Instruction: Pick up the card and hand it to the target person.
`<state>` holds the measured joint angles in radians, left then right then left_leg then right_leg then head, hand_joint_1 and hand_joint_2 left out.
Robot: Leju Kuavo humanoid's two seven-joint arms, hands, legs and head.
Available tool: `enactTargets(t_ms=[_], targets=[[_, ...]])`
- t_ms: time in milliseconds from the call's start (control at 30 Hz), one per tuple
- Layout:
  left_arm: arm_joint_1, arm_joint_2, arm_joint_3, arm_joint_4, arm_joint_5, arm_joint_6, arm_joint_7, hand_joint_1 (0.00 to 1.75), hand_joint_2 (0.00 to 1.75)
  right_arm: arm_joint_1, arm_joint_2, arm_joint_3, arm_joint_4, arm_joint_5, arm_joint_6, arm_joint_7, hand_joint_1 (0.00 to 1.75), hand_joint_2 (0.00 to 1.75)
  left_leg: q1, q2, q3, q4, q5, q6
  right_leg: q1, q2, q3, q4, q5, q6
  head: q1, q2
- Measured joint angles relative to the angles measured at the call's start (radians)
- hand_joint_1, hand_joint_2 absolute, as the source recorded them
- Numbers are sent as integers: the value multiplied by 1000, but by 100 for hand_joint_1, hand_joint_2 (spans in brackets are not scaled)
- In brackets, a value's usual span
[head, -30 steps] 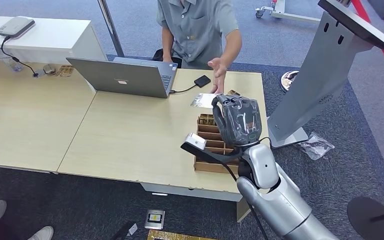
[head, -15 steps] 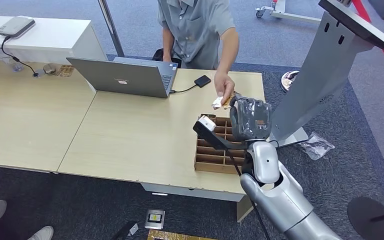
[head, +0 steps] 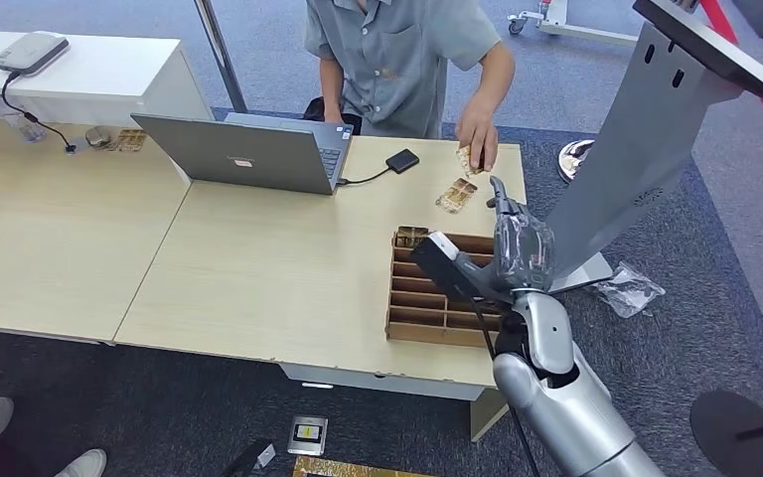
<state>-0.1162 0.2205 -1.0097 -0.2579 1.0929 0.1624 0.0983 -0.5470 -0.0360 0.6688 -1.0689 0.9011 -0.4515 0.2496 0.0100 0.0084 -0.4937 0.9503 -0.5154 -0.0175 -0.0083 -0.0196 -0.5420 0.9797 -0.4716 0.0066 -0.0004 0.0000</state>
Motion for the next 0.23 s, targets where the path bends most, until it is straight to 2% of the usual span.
enactTargets(t_ms=[233], targets=[[2,1,8,0,0,-7,0,0,0,106,-26,-42,-152,-332,69,-116,0,175,0,0,0,0,0,0,0,0,0,0,0,0,0,0]])
